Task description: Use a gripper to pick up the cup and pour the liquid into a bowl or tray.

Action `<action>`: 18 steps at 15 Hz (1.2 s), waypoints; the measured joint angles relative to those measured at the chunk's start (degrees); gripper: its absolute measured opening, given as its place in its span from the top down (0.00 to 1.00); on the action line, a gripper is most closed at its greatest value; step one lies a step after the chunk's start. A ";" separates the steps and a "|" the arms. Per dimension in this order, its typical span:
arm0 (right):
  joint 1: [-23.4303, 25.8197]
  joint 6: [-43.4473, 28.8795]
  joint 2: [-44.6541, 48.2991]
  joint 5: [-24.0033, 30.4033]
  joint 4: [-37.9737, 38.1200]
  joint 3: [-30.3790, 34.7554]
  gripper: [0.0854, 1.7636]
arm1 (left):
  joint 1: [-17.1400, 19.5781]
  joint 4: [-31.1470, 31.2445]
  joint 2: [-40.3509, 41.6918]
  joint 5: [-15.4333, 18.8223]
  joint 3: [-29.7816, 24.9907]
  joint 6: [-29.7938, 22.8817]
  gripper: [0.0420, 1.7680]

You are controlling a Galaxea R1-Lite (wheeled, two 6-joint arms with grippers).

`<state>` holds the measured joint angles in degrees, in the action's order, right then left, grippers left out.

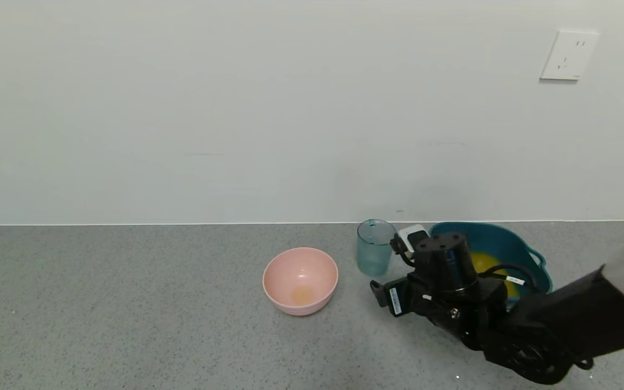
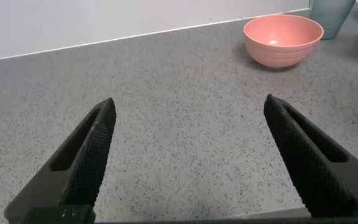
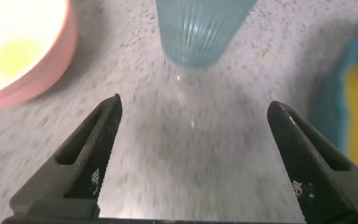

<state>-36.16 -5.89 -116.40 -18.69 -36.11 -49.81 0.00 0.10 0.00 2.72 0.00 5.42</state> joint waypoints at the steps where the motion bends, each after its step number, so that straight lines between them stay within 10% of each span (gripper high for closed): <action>1: -0.63 0.05 3.33 0.06 0.30 2.71 0.04 | 0.00 0.00 0.00 0.00 0.00 0.00 0.03; 9: -2.90 1.34 30.71 -0.57 10.59 18.07 0.04 | 0.00 0.00 0.00 -0.02 0.00 0.00 0.03; 18: -1.11 1.67 66.34 -0.52 42.97 15.80 0.04 | 0.00 0.00 0.00 -0.02 0.00 0.00 0.03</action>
<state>-37.27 -4.22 -50.05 -19.21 6.86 -34.01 0.00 0.10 0.00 2.69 0.00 5.42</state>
